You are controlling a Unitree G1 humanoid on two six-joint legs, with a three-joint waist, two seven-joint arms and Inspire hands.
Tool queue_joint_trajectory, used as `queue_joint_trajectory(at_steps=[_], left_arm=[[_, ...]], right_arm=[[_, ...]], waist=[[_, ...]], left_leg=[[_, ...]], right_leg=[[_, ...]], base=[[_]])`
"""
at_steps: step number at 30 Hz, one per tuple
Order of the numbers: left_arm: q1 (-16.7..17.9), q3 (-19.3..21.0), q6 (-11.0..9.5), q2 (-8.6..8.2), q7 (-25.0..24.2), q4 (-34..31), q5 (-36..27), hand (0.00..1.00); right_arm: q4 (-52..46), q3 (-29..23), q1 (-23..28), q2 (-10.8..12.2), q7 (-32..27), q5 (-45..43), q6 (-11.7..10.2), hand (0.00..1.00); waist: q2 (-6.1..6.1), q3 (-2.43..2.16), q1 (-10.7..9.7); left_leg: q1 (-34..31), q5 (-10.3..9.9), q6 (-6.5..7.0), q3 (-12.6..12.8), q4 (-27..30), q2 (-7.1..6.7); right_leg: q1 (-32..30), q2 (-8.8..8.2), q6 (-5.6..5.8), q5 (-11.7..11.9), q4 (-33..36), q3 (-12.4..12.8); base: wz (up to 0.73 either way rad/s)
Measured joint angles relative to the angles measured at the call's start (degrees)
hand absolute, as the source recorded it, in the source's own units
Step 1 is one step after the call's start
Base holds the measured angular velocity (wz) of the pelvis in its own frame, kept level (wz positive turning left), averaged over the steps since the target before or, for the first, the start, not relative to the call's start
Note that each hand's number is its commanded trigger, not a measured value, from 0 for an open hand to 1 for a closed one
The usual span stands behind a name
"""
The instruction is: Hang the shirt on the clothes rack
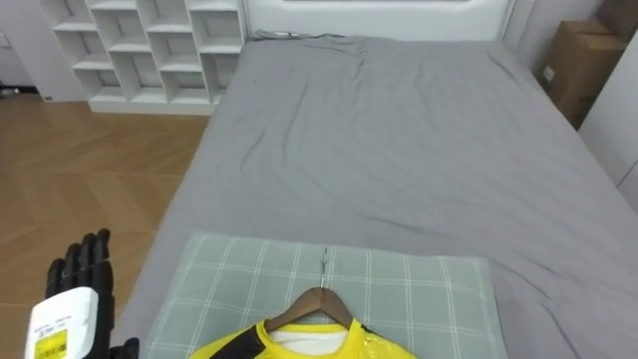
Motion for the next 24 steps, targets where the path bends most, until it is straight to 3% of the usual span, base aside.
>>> queue_joint_trajectory(at_steps=[14,22,24], left_arm=[[-0.5,-3.9,2.9,0.51,-5.3,-0.5,4.4,0.00],[-4.2,-4.8,3.7,0.71,-8.0,-0.2,7.6,0.00],[-4.8,-6.9,4.0,0.71,-8.3,-0.2,7.6,0.00]], right_arm=[[0.7,-0.4,-0.9,-0.2,-0.3,0.0,0.3,0.00],[0.4,-0.3,-1.0,-0.2,-0.3,0.2,0.0,0.00],[0.4,0.2,-1.0,-0.3,-0.4,1.8,0.0,0.00]], waist=[[-0.56,-0.14,-2.6],[-0.19,0.11,-4.0],[0.08,0.16,-4.1]], left_leg=[[0.8,0.0,0.00,2.0,0.1,0.06],[0.5,0.0,0.00,2.0,0.0,0.00],[-0.2,0.0,0.00,2.0,0.1,-0.02]], right_leg=[[0.1,0.06,-0.06,0.1,0.1,2.2],[0.0,0.05,-0.04,0.2,0.0,2.2],[-0.5,0.04,-0.03,0.2,-0.1,2.2]], base=[[-0.07],[-0.01],[0.00]])
